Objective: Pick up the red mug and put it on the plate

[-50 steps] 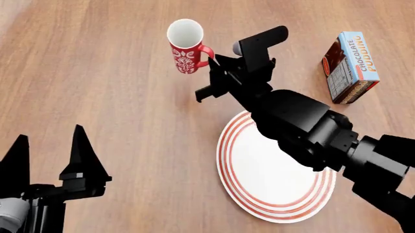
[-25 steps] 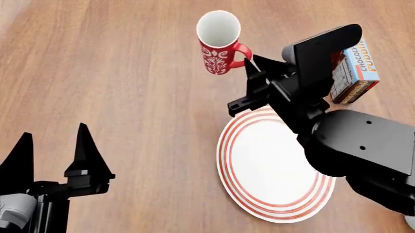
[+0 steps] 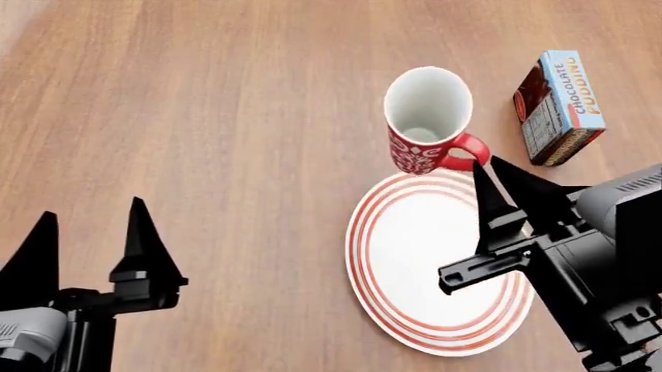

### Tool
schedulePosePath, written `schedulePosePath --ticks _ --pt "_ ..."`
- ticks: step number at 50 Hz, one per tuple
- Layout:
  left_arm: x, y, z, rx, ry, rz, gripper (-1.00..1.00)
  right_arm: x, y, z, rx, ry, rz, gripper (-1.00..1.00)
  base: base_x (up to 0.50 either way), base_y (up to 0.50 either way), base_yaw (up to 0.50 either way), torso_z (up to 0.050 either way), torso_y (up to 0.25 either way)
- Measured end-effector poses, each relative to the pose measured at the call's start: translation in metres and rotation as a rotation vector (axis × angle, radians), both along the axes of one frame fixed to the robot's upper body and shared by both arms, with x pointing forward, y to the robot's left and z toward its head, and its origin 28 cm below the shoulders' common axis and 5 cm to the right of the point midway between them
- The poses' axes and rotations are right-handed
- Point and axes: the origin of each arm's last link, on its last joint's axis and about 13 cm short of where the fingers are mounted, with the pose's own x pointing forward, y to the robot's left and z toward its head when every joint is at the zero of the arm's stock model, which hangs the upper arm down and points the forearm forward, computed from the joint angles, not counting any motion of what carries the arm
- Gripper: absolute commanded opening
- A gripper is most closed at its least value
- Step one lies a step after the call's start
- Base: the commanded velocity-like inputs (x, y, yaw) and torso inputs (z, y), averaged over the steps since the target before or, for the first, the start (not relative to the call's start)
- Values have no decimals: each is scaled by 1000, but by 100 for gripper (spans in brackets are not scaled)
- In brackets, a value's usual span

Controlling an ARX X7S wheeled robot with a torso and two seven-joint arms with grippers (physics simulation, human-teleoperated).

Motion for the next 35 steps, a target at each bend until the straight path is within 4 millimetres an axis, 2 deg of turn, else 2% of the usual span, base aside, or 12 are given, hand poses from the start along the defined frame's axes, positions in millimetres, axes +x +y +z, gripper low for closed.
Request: schedulePosePath --ticks 10,17,35 --pt "0 0 -3 7 7 -2 100 -39 -11 -27 23 31 -76 -100 0 0 0 0 0" --pt "0 0 -3 11 10 -3 100 -56 -14 -44 55 66 -103 -100 0 0 0 0 0" --pt "0 -1 -2 15 12 -3 100 -53 -16 -79 160 142 -89 -100 0 0 0 0 0"
